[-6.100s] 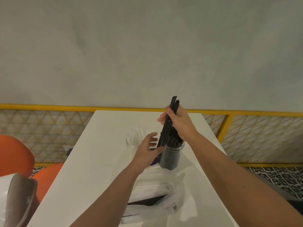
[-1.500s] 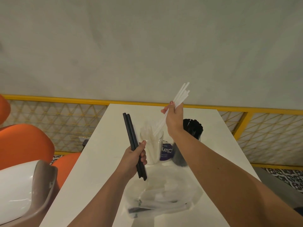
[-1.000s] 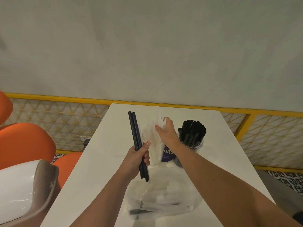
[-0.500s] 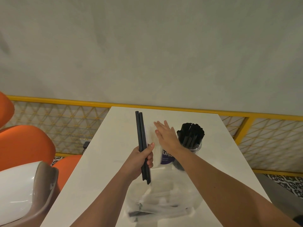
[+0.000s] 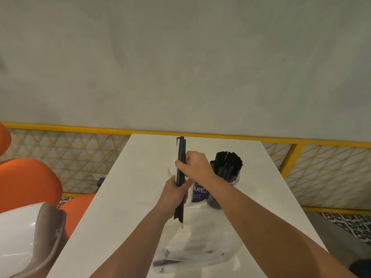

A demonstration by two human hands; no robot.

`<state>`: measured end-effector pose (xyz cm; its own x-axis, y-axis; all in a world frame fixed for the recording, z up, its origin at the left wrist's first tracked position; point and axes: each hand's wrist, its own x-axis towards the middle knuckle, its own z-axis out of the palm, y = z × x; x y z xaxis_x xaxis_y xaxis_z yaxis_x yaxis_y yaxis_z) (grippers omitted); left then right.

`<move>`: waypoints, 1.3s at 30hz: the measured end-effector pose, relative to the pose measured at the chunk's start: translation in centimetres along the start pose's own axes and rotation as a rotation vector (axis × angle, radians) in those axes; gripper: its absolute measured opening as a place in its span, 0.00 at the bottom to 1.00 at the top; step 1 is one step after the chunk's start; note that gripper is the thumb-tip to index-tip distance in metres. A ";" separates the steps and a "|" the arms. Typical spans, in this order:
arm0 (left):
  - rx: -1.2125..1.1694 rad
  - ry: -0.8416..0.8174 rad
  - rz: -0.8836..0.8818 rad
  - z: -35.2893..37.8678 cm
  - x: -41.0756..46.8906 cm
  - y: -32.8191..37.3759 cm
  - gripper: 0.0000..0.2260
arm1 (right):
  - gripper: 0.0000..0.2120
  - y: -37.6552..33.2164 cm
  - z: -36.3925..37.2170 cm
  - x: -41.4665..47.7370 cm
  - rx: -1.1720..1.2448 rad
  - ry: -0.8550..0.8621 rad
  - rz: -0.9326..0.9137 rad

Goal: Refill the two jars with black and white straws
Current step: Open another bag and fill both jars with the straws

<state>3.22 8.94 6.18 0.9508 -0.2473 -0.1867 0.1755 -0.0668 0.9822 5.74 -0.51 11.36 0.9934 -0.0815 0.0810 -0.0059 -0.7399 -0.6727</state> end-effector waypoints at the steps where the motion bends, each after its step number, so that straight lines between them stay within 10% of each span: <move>1: -0.002 -0.007 0.004 0.1 0.0 0.0 0.08 | 0.14 0.0 -0.2 0.0 0.039 -0.024 0.024; 15: -0.036 -0.131 0.001 1.2 0.1 0.3 0.23 | 0.06 1.0 -2.0 -0.6 0.594 -0.095 0.362; 24: -0.085 -0.142 -0.025 1.7 0.4 0.5 0.13 | 0.08 2.8 -6.1 0.2 0.966 0.126 0.382; 39: -0.174 -0.135 -0.061 1.6 0.3 0.9 0.16 | 0.04 7.6 -8.2 1.1 0.630 0.519 -0.009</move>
<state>3.25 7.24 7.03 0.8963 -0.3759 -0.2352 0.2840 0.0794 0.9555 5.86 -11.66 12.37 0.8124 -0.4909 0.3148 0.2209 -0.2405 -0.9452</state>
